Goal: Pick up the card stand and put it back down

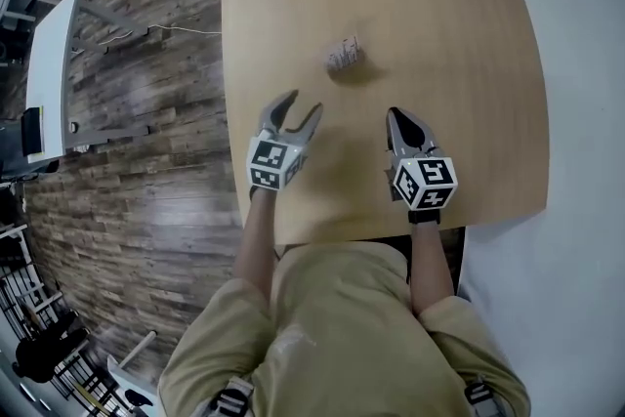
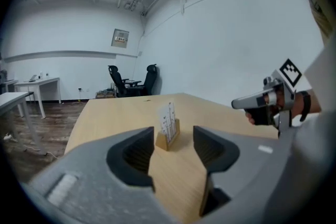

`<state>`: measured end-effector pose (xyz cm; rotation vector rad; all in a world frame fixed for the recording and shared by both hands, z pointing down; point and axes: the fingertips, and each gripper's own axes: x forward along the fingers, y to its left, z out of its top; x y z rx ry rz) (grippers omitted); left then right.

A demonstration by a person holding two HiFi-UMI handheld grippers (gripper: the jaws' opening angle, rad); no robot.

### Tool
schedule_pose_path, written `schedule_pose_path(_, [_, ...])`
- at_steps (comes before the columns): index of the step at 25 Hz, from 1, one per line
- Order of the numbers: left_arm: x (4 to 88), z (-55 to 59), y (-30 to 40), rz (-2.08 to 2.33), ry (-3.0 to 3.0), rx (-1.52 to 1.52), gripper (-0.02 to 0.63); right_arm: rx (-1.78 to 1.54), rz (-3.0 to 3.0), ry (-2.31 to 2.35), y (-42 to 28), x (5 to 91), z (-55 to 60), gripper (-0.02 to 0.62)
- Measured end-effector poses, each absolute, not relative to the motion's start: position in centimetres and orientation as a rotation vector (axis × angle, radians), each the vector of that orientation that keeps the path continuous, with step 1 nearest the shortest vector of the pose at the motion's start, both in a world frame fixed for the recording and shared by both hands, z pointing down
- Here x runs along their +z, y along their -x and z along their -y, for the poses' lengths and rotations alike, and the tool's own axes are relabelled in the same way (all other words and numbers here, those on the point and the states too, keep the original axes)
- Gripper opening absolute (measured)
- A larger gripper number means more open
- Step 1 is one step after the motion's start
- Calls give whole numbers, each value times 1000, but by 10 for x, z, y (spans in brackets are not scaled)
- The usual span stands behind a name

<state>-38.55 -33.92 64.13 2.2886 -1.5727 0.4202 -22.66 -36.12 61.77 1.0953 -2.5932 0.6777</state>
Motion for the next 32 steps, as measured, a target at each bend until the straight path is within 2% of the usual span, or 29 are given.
schedule_pose_path(5, [679,370,386,1463,-2398,516,308,737,2574,-1055,234,650,386,6])
schedule_pose_path(10, [705,408,385,1402,-2451,546,362,783,2565,-1018,244,671,407,6])
schedule_pose_path(15, [726,449,372,1309,-2521,639,364,797,2579,-982,257,679,426,6])
schedule_pose_path(19, [742,468,355,1225,-2564,729,286,797,2593,-965,260,682,433,6])
schedule_pose_path(25, [761,486,334,1101,-2569,797,250,795,2590,-964,255,683,447,6])
schedule_pose_path(26, [761,488,332,1101,-2572,806,226,798,2588,-967,253,685,448,6])
schedule_pose_path(28, [761,491,330,1116,-2574,808,136,801,2587,-975,250,686,448,6])
schedule_pose_path(32, [758,488,324,1083,-2566,831,60,805,2585,-995,244,681,448,6])
